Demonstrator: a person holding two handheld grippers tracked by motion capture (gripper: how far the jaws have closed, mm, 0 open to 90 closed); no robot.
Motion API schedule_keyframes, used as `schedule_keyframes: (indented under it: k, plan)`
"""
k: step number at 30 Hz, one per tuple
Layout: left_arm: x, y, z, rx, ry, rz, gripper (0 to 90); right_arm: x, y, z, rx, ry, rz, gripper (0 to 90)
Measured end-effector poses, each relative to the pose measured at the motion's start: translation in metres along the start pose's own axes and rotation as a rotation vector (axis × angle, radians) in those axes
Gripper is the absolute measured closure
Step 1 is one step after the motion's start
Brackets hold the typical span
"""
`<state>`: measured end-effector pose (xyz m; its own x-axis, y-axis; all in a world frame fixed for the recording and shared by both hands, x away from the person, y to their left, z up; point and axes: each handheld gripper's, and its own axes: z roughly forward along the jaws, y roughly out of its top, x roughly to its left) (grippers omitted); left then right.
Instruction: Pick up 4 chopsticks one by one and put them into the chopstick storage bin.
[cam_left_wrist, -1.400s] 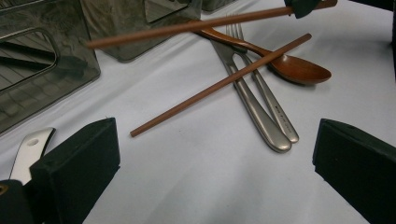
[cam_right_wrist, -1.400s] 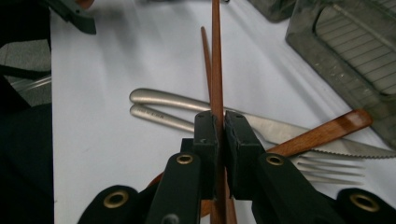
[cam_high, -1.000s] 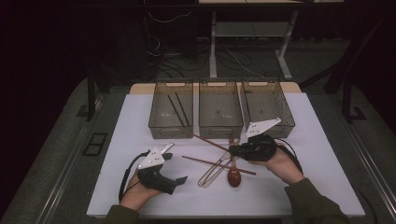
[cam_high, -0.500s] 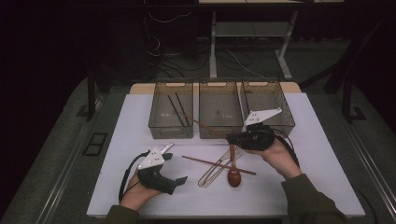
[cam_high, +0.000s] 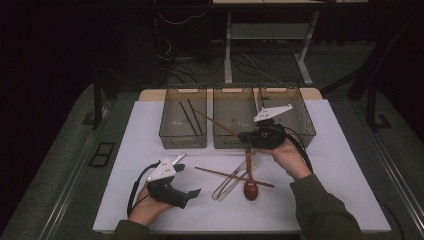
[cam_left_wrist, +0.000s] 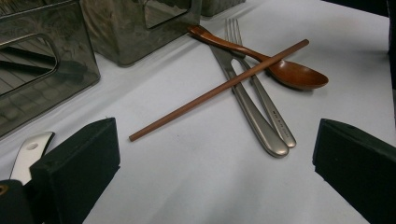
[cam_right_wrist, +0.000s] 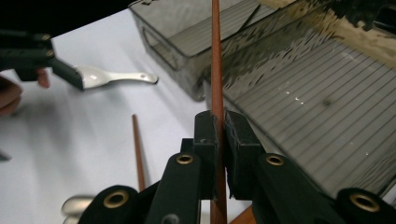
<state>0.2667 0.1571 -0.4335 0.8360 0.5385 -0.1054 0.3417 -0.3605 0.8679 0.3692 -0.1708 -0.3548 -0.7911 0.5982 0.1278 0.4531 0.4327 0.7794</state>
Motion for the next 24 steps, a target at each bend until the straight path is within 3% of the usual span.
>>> schedule_keyframes:
  k: [12,24]
  plan:
    - [0.000,0.000,-0.001,-0.005,-0.005,-0.002,0.1,-0.002,0.037,0.029,0.018,-0.046,0.026,83.2]
    - [-0.001,0.001,0.000,-0.015,-0.010,-0.001,0.1,-0.002,0.073,0.079,0.082,-0.114,0.052,83.2]
